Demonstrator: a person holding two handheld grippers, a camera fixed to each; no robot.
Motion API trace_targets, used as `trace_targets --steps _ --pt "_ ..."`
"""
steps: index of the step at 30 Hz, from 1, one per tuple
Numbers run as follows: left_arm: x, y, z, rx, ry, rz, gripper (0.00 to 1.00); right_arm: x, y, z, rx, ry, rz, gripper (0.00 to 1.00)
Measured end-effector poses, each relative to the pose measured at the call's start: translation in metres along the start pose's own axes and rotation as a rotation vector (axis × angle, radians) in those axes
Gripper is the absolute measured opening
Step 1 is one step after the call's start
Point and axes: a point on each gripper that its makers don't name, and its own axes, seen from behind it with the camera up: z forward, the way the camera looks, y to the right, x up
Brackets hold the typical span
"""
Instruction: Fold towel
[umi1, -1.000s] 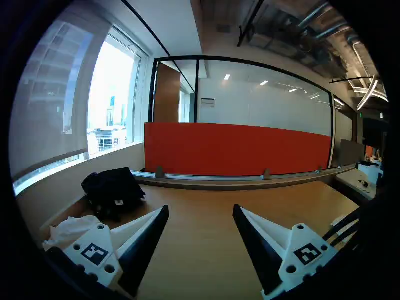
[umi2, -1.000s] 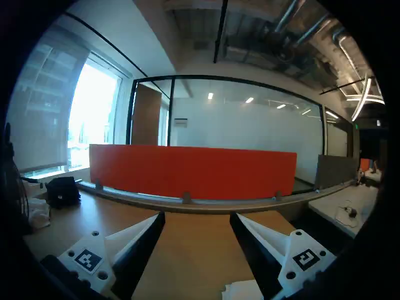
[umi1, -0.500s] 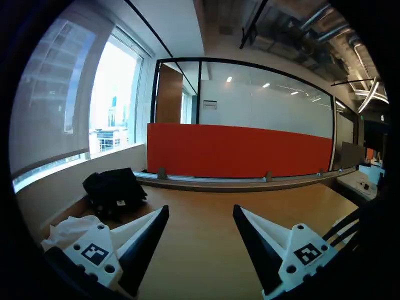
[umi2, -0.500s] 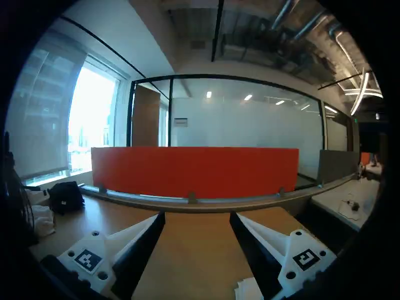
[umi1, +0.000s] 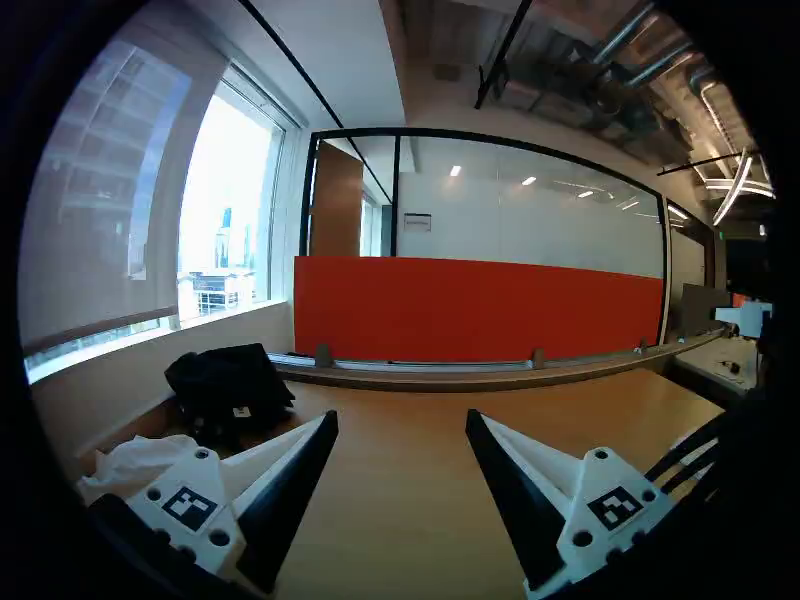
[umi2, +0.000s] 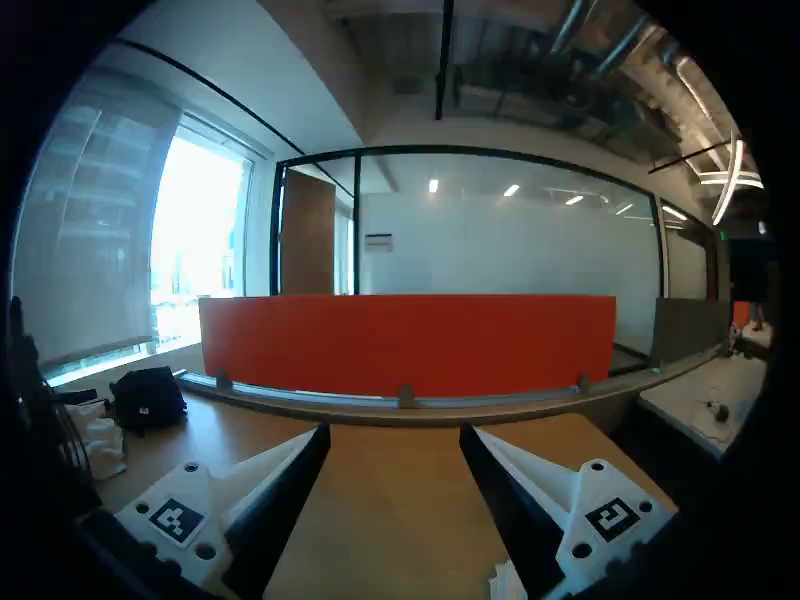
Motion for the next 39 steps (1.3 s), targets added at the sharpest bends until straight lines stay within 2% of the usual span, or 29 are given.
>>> trace_targets --steps 5,12,17,26,39 --pt "-0.015 -0.008 0.0 0.018 0.006 0.025 0.95 0.001 -0.01 0.003 0.014 -0.002 0.016 1.0" --pt "-0.035 -0.012 0.005 0.007 0.029 0.014 0.95 -0.005 -0.02 0.009 0.014 0.001 0.009 1.0" --pt "-0.058 -0.018 0.013 0.012 0.038 0.006 0.95 -0.021 -0.017 0.012 -0.003 0.007 0.013 1.0" --pt "-0.098 -0.022 0.019 0.008 0.041 -0.001 0.95 -0.058 -0.01 0.014 -0.024 -0.001 0.009 1.0" --pt "-0.109 -0.025 0.021 0.012 0.063 -0.026 0.95 -0.067 -0.015 0.02 -0.015 0.004 0.01 1.0"
